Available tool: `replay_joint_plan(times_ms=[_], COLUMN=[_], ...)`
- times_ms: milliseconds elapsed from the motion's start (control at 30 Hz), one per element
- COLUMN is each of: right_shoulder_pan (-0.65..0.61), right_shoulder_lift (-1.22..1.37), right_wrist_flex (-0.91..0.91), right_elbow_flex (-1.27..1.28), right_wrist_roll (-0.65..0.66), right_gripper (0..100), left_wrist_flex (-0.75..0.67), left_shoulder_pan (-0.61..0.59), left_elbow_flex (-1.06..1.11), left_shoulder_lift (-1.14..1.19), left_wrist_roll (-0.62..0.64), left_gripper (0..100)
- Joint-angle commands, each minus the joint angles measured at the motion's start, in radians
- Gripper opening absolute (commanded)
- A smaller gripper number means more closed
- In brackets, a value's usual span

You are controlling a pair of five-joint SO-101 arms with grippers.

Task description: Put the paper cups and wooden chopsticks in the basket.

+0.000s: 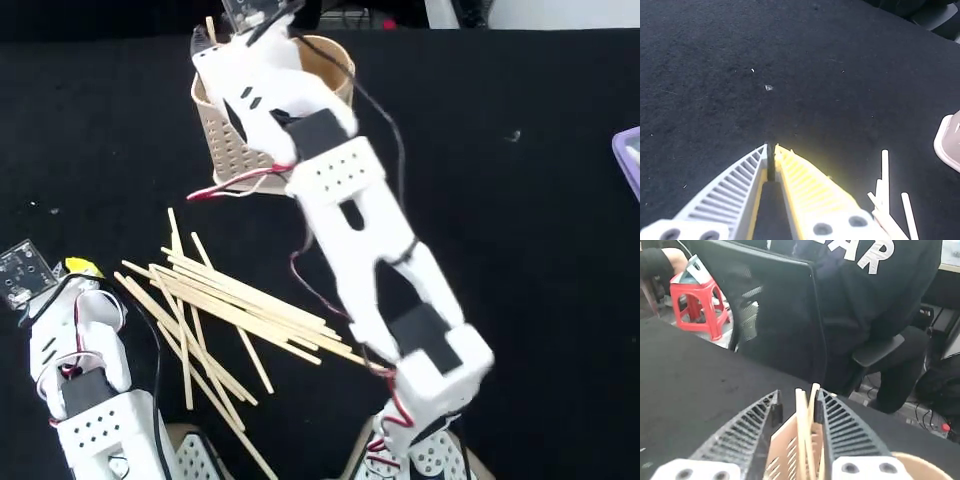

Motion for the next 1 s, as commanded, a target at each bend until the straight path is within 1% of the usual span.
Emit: replay_joint_plan(times_ms=[0,100,200,267,333,400,467,633,667,733,833,867,967], right_shoulder_pan=[-0.044,-0.055,-0.052,-0.057,-0.083,-0.106,-0.132,-0.189,-0.187,-0.17,-0.12,-0.114,-0.112], right_shoulder_lift=[-0.2,-0.292,-0.351,-0.367,-0.378,-0.386,-0.392,-0.384,-0.392,-0.398,-0.426,-0.43,-0.446], right_wrist_flex=[0.238,0.466,0.655,0.735,0.761,0.752,0.686,0.423,0.391,0.384,0.391,0.384,0.368], right_elbow_flex=[-0.061,-0.051,-0.002,0.076,0.194,0.346,0.522,0.915,0.969,1.018,1.053,1.078,1.153], right_wrist_roll=[-0.005,-0.005,-0.003,0.006,0.048,0.092,0.112,0.192,0.201,0.209,0.221,0.235,0.253], right_gripper=[11.0,11.0,11.2,11.3,11.3,11.4,12.6,23.7,25.3,25.3,23.1,22.4,21.6], left_wrist_flex=[0.006,0.012,0.046,0.048,0.048,0.048,0.048,0.054,0.054,0.061,0.163,0.209,0.33], left_shoulder_pan=[0.008,0.007,0.008,0.008,0.008,0.008,0.008,0.01,0.01,0.01,0.058,0.085,0.182], left_elbow_flex=[-0.045,-0.044,-0.054,-0.054,-0.054,-0.054,-0.054,-0.054,-0.056,-0.068,-0.134,-0.162,-0.242], left_shoulder_lift=[-0.011,-0.011,-0.011,-0.012,-0.012,-0.012,-0.012,-0.012,-0.012,-0.005,-0.002,-0.002,0.0], left_wrist_roll=[0.003,0.002,0.0,0.0,0.002,0.002,0.0,0.0,-0.002,-0.002,-0.011,-0.046,-0.203], left_gripper=[3,3,3,3,3,3,3,3,3,5,13,14,14])
